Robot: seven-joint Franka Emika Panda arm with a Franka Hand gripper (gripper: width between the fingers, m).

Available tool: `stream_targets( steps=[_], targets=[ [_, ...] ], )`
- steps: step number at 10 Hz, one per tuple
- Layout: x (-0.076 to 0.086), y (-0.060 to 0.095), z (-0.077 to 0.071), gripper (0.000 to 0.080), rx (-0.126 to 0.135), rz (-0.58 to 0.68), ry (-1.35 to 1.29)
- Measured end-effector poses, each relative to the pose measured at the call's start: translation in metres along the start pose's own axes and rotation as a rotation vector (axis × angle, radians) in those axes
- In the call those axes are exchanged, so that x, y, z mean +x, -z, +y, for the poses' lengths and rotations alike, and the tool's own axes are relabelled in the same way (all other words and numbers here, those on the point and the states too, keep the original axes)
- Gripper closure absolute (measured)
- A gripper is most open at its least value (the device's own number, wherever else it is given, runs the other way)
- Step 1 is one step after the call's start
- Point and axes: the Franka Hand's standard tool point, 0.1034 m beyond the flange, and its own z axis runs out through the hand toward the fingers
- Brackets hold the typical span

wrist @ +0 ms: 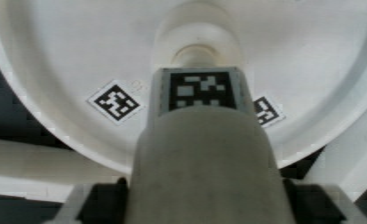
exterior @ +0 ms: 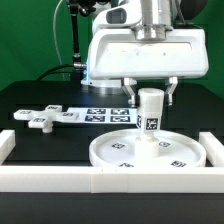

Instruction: Assemble round table

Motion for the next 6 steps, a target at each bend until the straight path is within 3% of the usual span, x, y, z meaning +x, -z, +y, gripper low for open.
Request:
stream_targets(
  steps=[6],
  targets=[
    [-0.0064,-0.0097,-0.0015,0.0390,0.000,-0.004,0.001]
  ],
)
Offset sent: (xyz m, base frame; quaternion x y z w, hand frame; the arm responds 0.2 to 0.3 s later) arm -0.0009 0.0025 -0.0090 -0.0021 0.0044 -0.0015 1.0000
